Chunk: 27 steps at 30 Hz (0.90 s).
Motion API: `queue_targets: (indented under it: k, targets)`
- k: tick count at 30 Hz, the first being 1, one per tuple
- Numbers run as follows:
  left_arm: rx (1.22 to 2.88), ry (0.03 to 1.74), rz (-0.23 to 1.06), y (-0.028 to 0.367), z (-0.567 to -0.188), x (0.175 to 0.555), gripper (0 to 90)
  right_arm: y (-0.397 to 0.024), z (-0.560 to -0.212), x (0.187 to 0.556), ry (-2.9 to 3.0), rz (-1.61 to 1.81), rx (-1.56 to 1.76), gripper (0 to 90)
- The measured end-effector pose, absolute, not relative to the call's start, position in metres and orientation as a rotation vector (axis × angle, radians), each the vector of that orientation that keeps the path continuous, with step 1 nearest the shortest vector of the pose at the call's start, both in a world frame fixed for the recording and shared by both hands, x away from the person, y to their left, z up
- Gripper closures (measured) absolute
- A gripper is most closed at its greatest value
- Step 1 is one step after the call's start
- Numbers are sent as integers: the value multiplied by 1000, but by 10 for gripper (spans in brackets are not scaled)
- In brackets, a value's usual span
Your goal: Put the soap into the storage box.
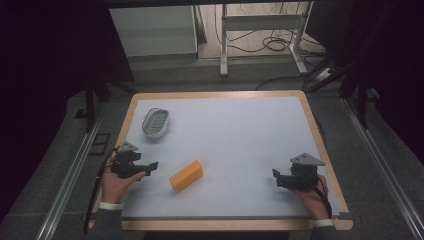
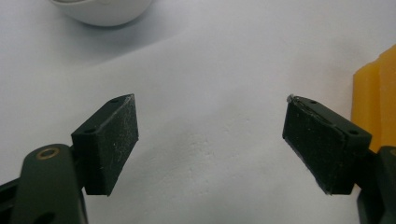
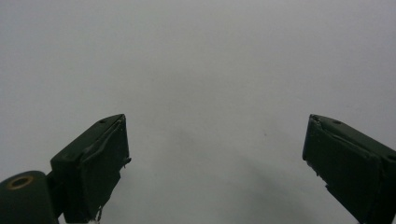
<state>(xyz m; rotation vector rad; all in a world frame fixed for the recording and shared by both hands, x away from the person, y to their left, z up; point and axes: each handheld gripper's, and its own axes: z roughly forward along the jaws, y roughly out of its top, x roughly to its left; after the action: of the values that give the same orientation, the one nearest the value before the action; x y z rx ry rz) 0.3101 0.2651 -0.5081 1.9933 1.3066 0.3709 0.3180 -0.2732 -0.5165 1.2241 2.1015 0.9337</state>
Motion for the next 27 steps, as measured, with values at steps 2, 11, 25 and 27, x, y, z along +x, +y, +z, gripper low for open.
queue_targets:
  k: [2, 11, 25, 27]
  targets:
    - [1989, 1301, 361, 265, -505, 310, 181, -275, -516, 318, 2098, 929, 1234, 71]
    - [2031, 1289, 352, 259, -485, 310, 177, -287, -517, 314, 2074, 918, 1272, 72]
    - [2063, 1232, 323, 253, -459, 310, 179, -290, -514, 312, 2046, 932, 1281, 72]
    - [2065, 1230, 326, 252, -457, 310, 180, -291, -514, 311, 2042, 932, 1286, 72]
